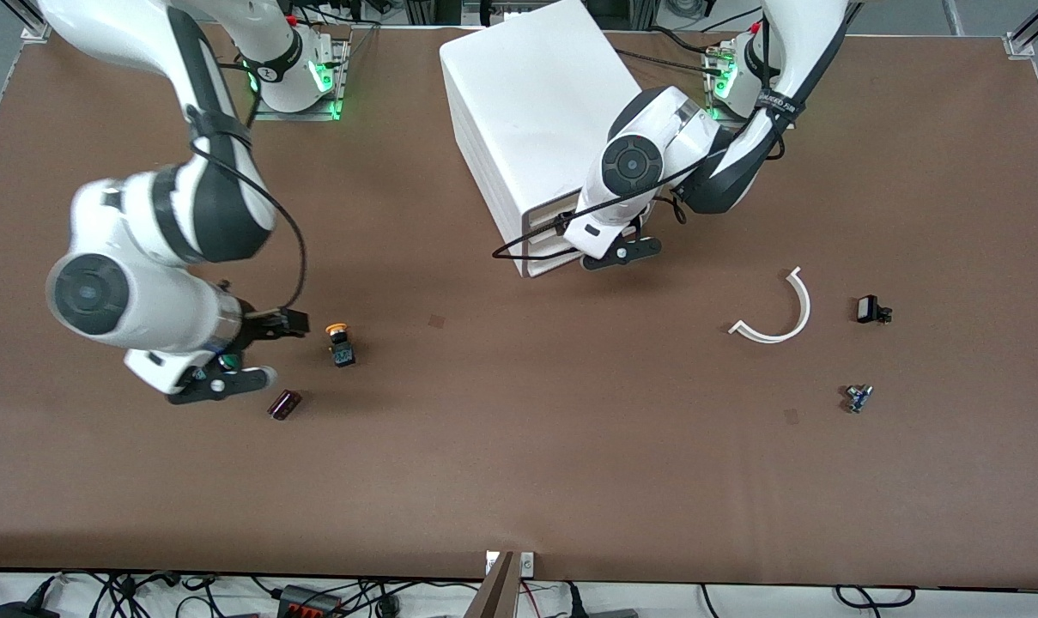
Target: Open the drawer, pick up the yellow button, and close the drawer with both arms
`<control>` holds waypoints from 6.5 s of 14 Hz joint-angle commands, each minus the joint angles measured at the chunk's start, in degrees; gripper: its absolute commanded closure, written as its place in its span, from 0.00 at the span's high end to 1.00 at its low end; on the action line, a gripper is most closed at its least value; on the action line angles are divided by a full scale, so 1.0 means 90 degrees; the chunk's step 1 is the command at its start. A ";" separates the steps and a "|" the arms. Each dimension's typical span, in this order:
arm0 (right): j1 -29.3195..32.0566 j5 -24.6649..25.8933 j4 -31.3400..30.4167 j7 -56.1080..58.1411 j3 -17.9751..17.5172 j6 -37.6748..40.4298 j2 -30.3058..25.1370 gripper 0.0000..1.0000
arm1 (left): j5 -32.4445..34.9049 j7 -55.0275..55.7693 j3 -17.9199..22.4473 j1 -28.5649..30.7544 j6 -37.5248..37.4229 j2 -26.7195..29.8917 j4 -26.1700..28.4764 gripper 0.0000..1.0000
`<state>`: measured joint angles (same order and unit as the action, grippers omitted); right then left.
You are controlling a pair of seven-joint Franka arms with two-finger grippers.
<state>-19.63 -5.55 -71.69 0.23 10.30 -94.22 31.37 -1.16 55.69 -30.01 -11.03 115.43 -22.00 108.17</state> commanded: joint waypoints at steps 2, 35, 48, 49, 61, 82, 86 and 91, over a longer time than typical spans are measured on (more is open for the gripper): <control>0.0052 -0.0018 0.0358 0.0003 0.0242 0.0420 -0.0496 1.00 | 0.0148 -0.0191 -0.0113 0.0375 -0.0266 0.0247 -0.0064 1.00; 0.2425 0.0422 -0.1194 -0.0104 -0.0861 0.0469 -0.2822 1.00 | 0.0324 -0.6667 0.3071 0.1196 -0.1546 0.2669 -0.0837 1.00; 0.2416 0.0959 -0.2435 0.0023 -0.0929 0.0312 -0.3681 1.00 | 0.0363 -0.6579 0.2905 0.1128 -0.1770 0.2601 -0.0934 1.00; 0.2435 0.0949 -0.2435 0.0139 -0.0920 0.0380 -0.3672 1.00 | 0.0363 -0.6579 0.2915 0.1128 -0.1809 0.2601 -0.0944 1.00; 0.2435 0.0813 -0.2464 0.0150 -0.0929 0.0284 -0.3662 1.00 | 0.0363 -0.6569 0.2934 0.1147 -0.1800 0.2532 -0.1071 1.00; 0.2416 0.0588 -0.2610 0.0159 -0.0939 0.0021 -0.3671 1.00 | 0.0363 -0.6579 0.2934 0.1147 -0.1770 0.2523 -0.1081 1.00; 0.2406 0.0627 -0.2835 0.0159 -0.0939 -0.0156 -0.3818 1.00 | 0.0363 -0.6579 0.2934 0.1147 -0.1780 0.2532 -0.1081 1.00; 0.2406 0.0627 -0.2884 0.0179 -0.0939 -0.0156 -0.3847 1.00 | 0.0372 -0.6579 0.2934 0.1147 -0.1790 0.2532 -0.1081 1.00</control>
<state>1.99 0.24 -95.62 1.09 2.08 -94.51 -1.39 2.11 -3.07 -3.63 -0.85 99.87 0.29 98.75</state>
